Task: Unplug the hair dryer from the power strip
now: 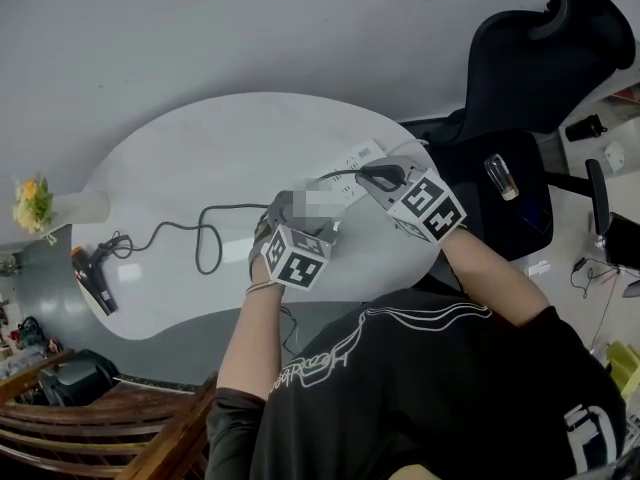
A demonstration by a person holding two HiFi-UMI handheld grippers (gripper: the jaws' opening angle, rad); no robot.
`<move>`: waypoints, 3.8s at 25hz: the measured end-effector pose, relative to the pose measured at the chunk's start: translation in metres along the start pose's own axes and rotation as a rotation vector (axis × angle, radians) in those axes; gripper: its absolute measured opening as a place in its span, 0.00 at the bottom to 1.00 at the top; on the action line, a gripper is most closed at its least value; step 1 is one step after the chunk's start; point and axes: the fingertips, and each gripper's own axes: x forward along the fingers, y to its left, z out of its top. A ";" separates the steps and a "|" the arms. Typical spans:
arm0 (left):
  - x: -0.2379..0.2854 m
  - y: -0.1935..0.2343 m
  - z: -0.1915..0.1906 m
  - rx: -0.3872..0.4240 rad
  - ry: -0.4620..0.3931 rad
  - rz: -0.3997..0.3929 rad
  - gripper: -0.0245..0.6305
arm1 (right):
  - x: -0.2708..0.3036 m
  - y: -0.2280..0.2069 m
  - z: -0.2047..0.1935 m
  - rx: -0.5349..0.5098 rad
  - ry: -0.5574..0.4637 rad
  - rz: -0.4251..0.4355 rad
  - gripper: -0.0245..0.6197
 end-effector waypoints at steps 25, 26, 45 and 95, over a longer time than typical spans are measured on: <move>0.002 -0.004 0.000 0.087 0.090 0.024 0.60 | -0.003 0.003 -0.003 0.011 0.018 -0.054 0.08; 0.002 -0.004 0.000 0.086 0.085 0.024 0.60 | -0.004 0.000 -0.003 0.082 -0.011 -0.027 0.08; 0.002 -0.004 -0.001 0.094 0.078 0.025 0.60 | -0.009 0.003 0.004 0.043 -0.026 -0.047 0.08; -0.313 -0.108 0.031 -0.478 -0.849 -0.274 0.05 | -0.190 0.183 0.061 0.170 -0.381 0.145 0.08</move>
